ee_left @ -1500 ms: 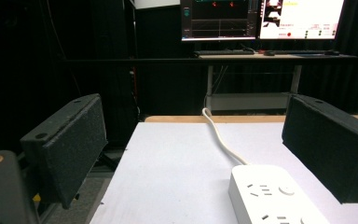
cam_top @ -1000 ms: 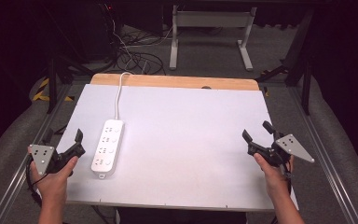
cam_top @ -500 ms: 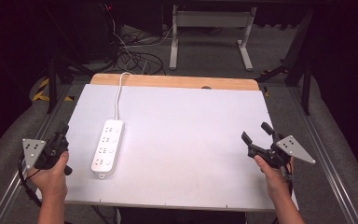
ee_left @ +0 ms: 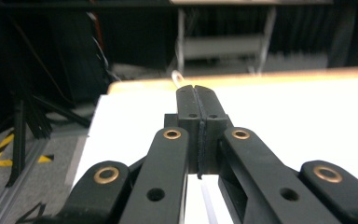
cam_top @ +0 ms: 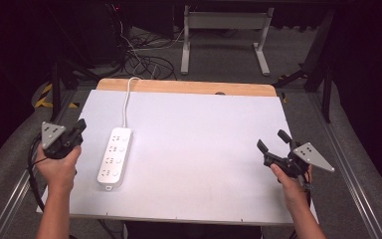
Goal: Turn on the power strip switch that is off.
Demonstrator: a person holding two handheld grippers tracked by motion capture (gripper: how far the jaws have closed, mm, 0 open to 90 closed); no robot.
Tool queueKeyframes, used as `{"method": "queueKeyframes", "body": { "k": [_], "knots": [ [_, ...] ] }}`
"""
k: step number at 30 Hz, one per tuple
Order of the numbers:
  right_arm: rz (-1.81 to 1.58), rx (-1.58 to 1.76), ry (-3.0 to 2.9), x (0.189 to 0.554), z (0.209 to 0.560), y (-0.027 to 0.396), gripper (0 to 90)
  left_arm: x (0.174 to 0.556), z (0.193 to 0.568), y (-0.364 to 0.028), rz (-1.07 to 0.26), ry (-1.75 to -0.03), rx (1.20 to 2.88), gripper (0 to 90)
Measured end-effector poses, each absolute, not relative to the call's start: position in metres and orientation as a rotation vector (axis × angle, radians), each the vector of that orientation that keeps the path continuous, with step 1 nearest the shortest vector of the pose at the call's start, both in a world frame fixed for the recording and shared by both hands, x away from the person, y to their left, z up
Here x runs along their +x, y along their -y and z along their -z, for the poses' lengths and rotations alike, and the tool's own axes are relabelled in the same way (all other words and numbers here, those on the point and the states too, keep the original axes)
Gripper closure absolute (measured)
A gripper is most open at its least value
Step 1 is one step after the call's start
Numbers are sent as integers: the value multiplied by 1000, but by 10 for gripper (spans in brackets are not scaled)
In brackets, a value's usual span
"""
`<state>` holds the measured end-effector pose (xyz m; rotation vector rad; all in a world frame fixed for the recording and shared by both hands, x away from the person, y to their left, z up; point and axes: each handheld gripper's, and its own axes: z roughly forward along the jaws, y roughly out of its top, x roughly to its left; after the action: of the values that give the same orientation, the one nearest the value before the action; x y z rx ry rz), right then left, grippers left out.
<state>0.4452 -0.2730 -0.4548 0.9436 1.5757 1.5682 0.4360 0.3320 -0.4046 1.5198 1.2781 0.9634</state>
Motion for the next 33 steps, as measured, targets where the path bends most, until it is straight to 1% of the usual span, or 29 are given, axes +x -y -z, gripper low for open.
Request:
{"method": "queueKeyframes", "body": {
  "k": [9, 15, 17, 20, 25, 29, 33],
  "knots": [
    [-1568, 952, -1573, 444, 455, 276, 169, 484, 390, -286, -840, -1316, 1860, 900],
    [-1575, 946, -1577, 446, 454, 275, 174, 508, 403, -263, -703, -1396, 2060, 900],
    [-1574, 948, -1579, 446, 454, 275, 176, 514, 409, -259, -699, -1422, 2116, 900],
    [-1574, 954, -1578, 446, 454, 274, 176, 522, 419, -257, -680, -1491, 2135, 900],
    [-1571, 961, -1580, 446, 455, 273, 176, 530, 427, -251, -620, -1524, 2145, 900],
    [-1570, 963, -1580, 447, 455, 273, 178, 532, 434, -251, -596, -1557, 2197, 900],
    [-1571, 960, -1583, 448, 455, 272, 179, 530, 438, -250, -583, -1566, 2174, 900]
  ]
}}
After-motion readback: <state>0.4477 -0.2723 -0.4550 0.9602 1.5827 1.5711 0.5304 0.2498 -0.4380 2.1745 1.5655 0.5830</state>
